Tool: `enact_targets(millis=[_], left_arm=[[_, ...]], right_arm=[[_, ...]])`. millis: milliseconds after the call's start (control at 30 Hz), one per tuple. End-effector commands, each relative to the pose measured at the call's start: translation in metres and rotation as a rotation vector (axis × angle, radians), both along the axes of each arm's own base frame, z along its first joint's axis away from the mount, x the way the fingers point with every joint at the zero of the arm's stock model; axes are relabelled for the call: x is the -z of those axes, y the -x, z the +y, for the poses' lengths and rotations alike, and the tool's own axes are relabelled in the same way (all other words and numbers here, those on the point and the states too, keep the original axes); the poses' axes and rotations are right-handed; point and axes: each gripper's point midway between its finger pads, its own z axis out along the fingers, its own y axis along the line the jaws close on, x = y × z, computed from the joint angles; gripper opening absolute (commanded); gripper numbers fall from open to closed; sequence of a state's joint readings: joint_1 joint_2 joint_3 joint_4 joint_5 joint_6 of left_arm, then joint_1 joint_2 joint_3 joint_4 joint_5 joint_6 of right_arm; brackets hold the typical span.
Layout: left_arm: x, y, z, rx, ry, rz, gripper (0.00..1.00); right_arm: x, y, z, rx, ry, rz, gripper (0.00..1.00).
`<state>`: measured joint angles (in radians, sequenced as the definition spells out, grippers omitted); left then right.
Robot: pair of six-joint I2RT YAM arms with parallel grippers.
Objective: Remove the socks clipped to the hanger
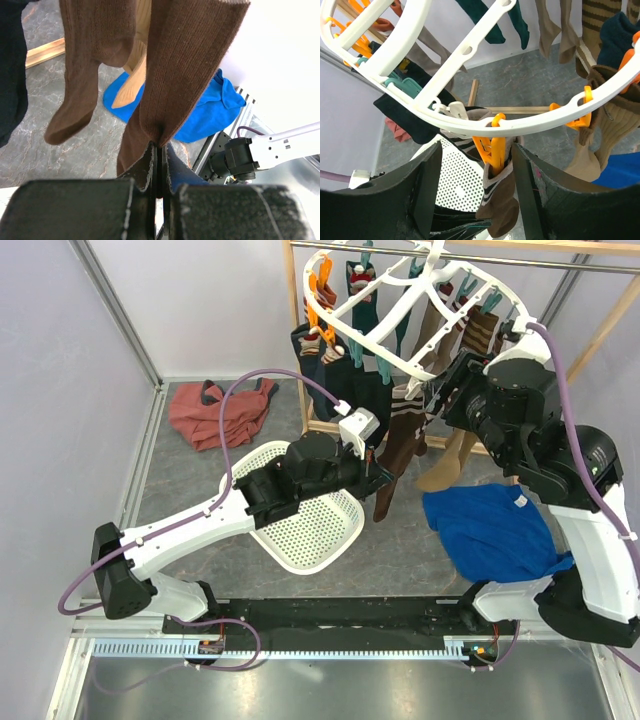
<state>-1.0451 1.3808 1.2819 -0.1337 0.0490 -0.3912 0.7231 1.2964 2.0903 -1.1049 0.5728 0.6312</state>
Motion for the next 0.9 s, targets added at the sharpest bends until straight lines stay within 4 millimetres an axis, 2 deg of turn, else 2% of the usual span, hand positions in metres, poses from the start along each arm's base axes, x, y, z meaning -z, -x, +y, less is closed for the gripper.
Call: enact_targets(millis=[0,133,233,533,867], left_arm=[[-0.019,-0.005,-0.002,-0.016,0.015,-0.049,0.02],[-0.019,-0.005,0.000,-0.024,0.011,-0.055,0.02],[-0.018,-0.004,-0.001,-0.024,0.009,-0.056,0.02],[-0.019,-0.003,0.000,-0.019,0.007,-0.063,0.02],[-0.019,-0.003,0.000,-0.020,0.008,-0.061,0.02]], right_arm=[[0.002,0.001,-0.003,0.020,0.022,0.002,0.65],[0.008,0.000,-0.009,0.082,0.085,0.027,0.65],[0.009,0.001,-0.002,0.096,0.134,0.019,0.65],[0.023,-0.001,-0.016,0.222,0.265,0.048,0.63],[0.023,-0.006,-0.016,0.244,0.296,0.027,0.49]])
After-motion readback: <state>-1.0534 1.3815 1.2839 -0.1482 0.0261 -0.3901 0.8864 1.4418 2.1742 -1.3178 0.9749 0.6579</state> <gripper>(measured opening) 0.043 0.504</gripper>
